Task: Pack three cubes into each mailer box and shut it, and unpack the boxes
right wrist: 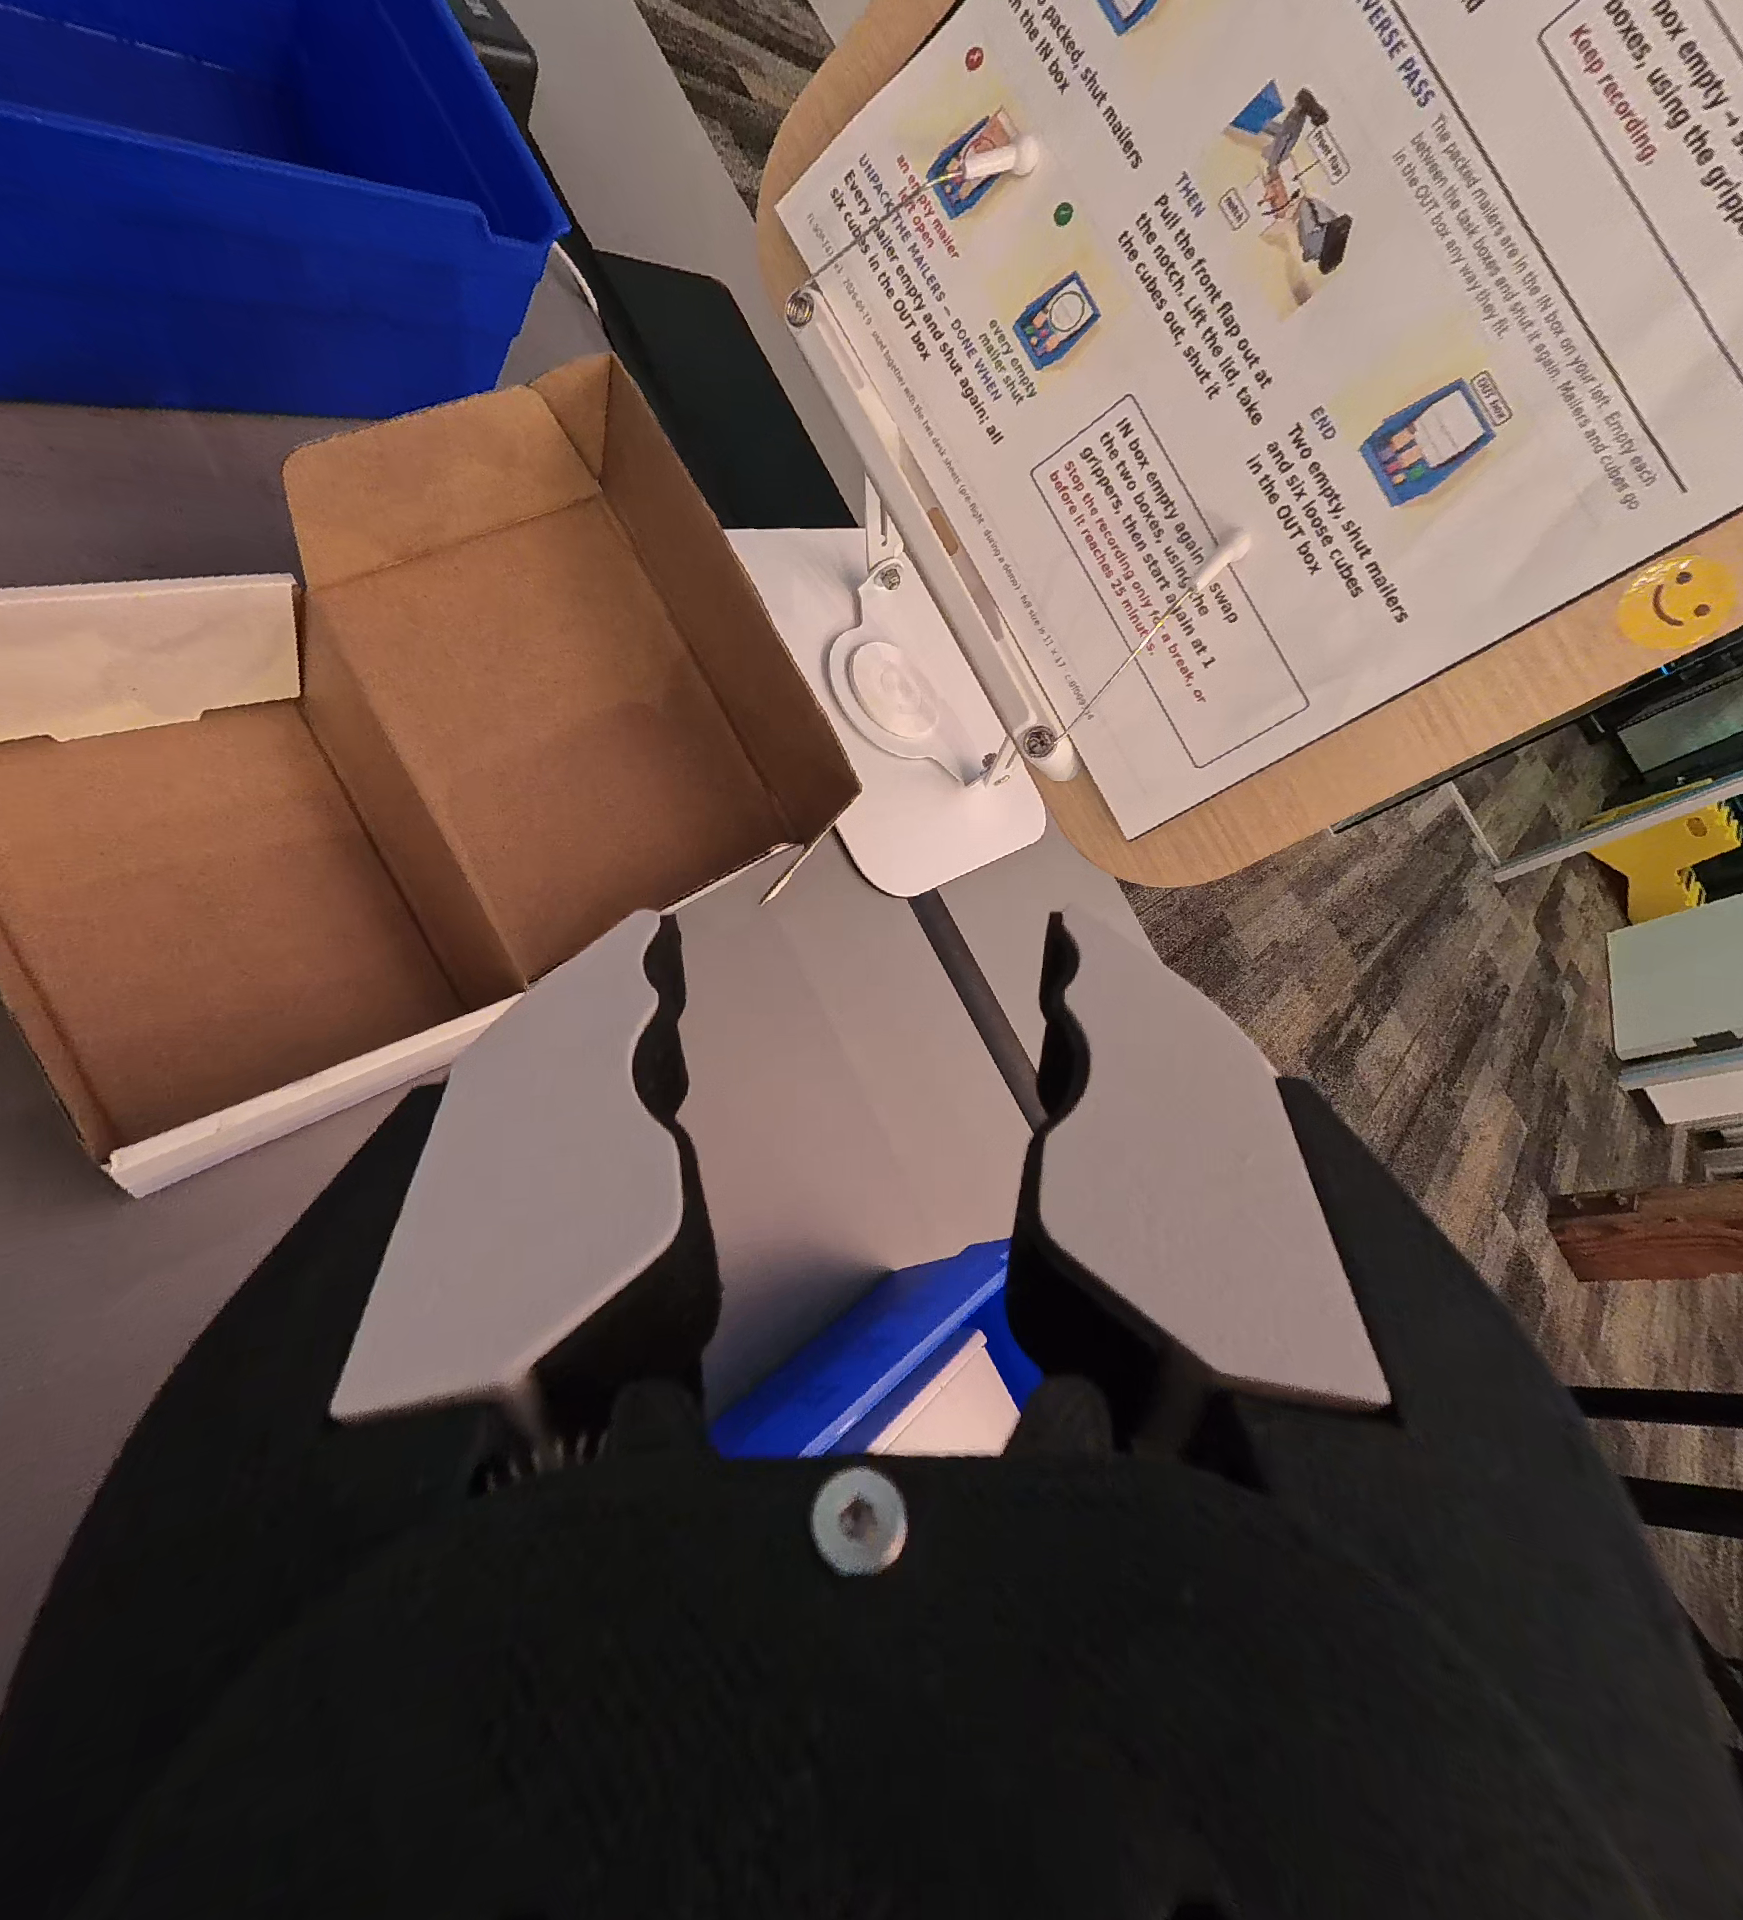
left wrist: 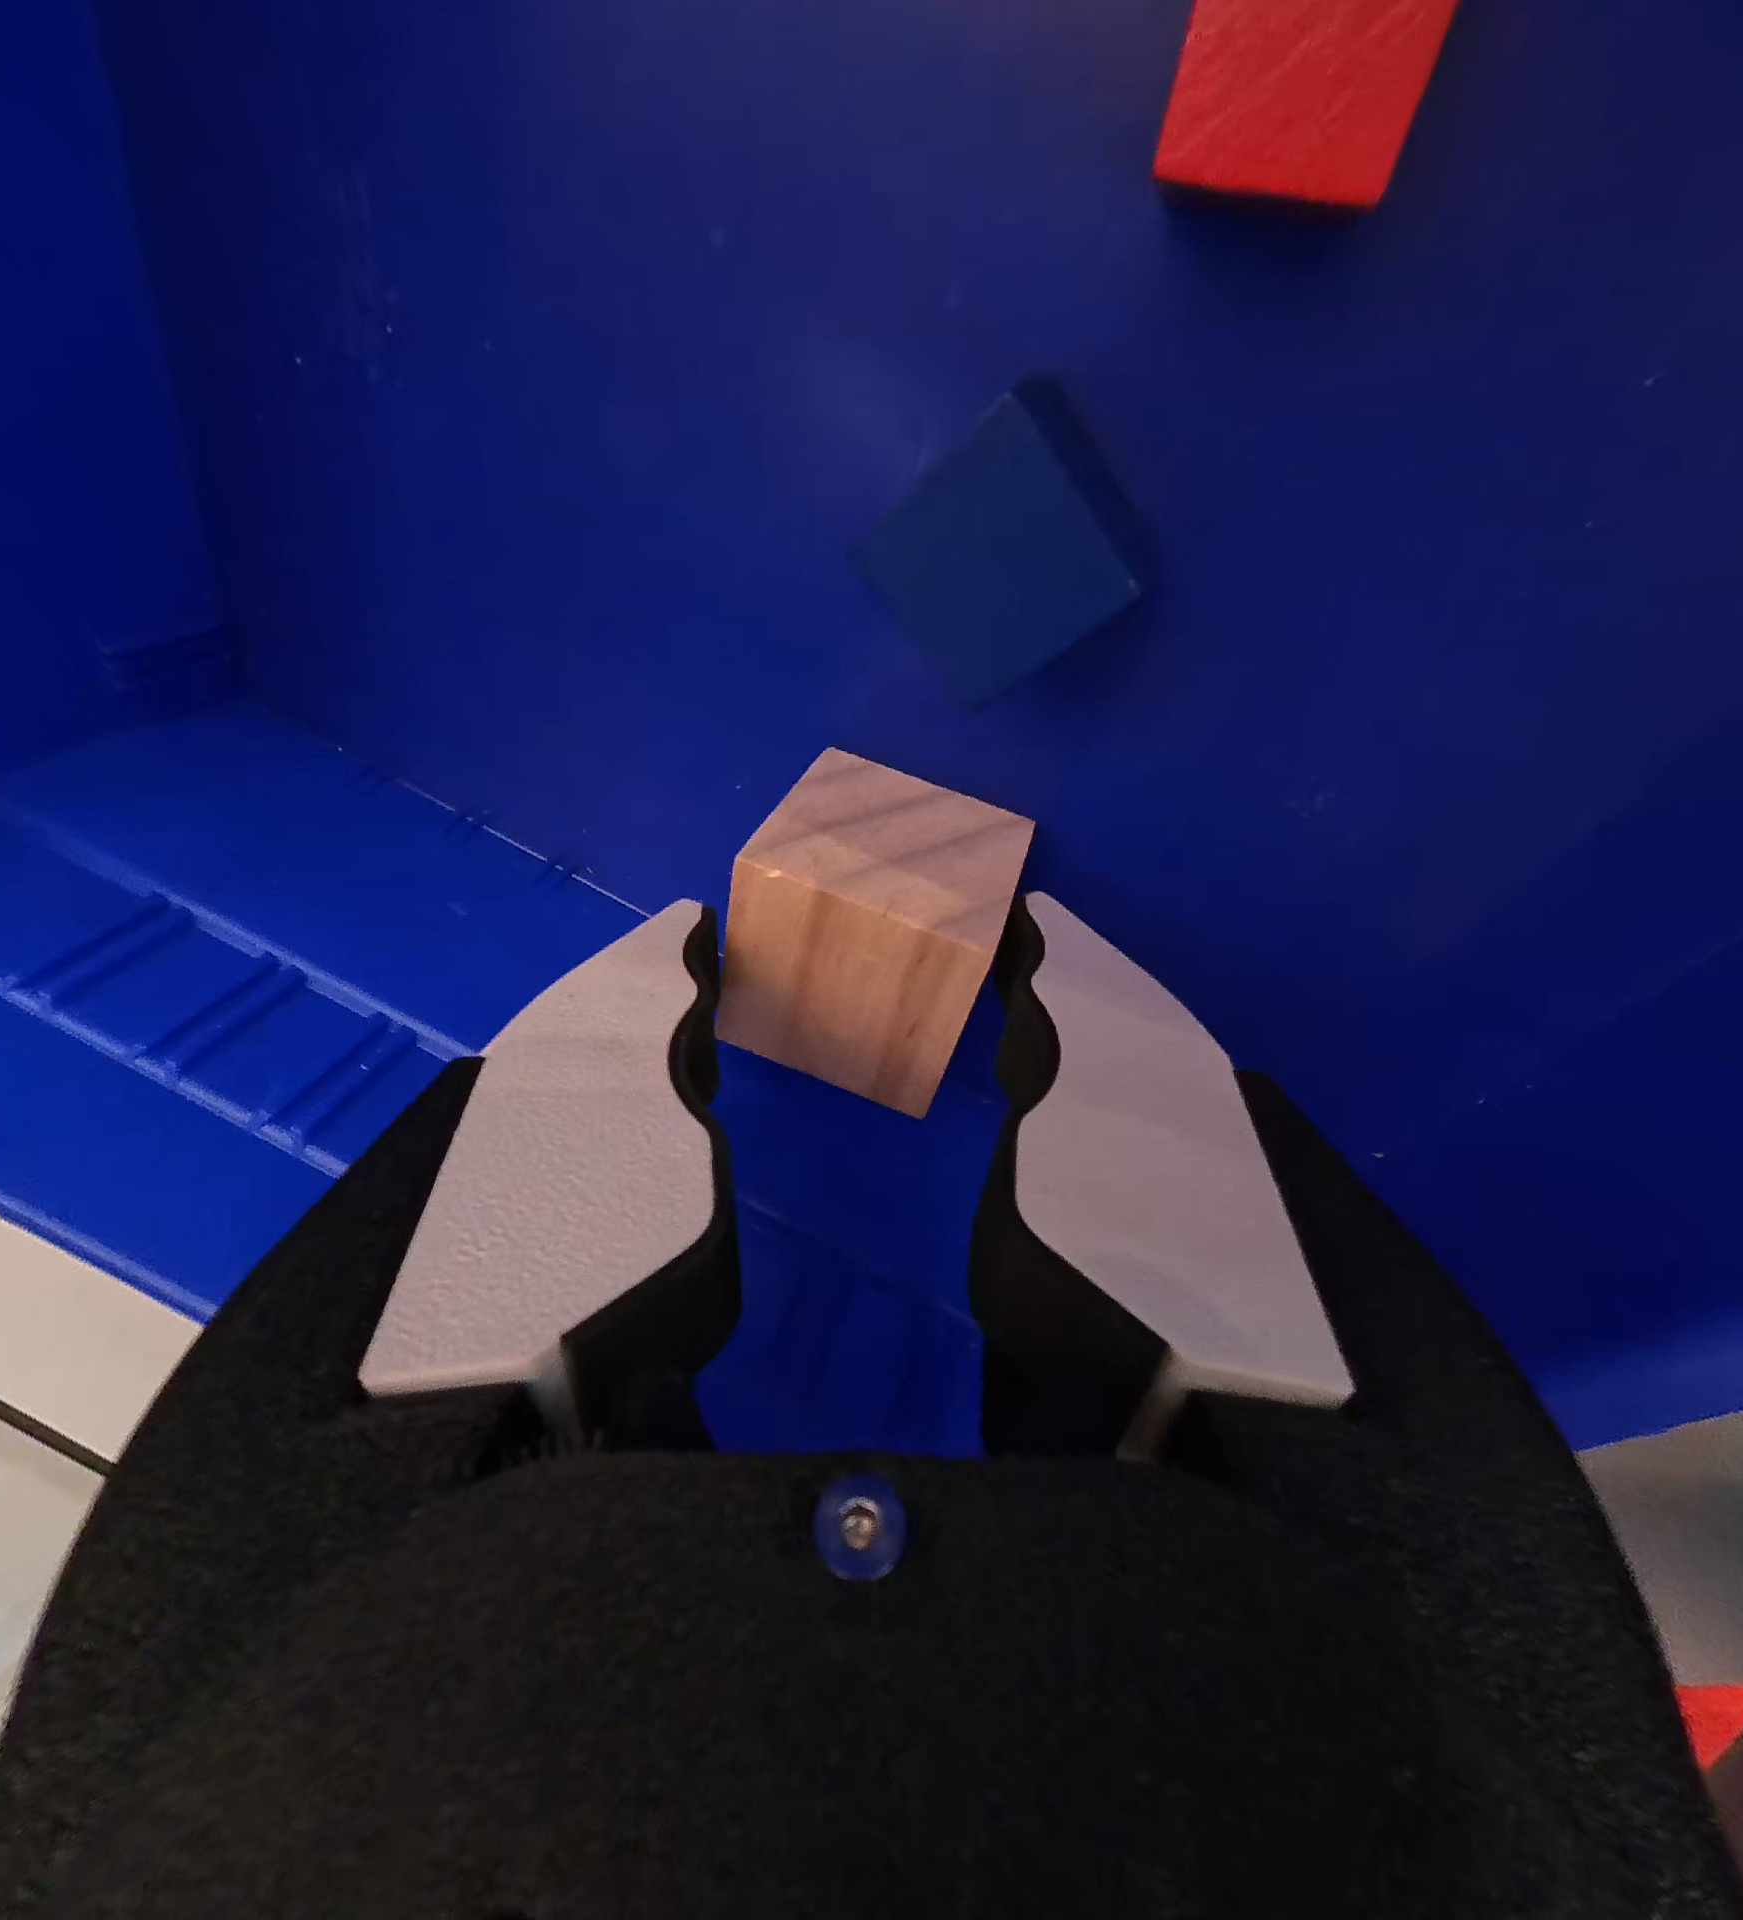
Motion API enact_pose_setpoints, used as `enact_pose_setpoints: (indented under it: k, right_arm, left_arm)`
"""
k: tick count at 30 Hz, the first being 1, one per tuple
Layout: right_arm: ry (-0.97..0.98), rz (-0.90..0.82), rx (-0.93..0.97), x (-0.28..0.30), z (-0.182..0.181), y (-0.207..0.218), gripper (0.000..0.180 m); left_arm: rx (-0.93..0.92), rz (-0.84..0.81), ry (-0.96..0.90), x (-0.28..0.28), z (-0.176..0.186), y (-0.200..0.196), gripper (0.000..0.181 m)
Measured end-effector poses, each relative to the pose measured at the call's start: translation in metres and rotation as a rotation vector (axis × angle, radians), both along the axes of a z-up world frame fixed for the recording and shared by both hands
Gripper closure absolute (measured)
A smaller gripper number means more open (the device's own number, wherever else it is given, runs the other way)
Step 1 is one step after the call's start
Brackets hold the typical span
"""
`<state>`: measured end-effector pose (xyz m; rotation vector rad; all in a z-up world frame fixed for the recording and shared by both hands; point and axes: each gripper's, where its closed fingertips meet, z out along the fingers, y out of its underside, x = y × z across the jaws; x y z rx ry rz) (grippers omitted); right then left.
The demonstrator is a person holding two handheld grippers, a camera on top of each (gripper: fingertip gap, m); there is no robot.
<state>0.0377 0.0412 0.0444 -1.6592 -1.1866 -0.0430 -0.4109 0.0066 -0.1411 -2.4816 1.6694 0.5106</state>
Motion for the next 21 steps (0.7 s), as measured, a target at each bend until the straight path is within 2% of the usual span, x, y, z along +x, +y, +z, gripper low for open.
enact_pose_setpoints:
  k: [8, 12, 16, 19, 21]
  right_arm:
    - [-0.004, -0.003, -0.008, 0.001, -0.003, 0.002, 0.112]
    - [-0.007, -0.002, -0.009, 0.0, -0.004, 0.002, 0.112]
    - [0.0, 0.024, 0.023, -0.01, 0.0, 0.001, 0.112]
    - [0.123, 0.073, 0.17, -0.042, 0.026, 0.002, 0.109]
    - [0.195, 0.212, 0.291, -0.08, 0.039, -0.015, 0.106]
  left_arm:
    - [-0.002, 0.012, 0.018, -0.002, 0.0, 0.0, 0.129]
    - [0.051, 0.07, 0.018, -0.006, 0.011, 0.009, 0.13]
    - [0.158, 0.109, -0.135, 0.008, 0.043, 0.018, 0.13]
    - [0.228, 0.118, -0.384, 0.037, 0.08, 0.019, 0.13]
    - [0.26, 0.097, -0.592, 0.065, 0.111, 0.016, 0.13]
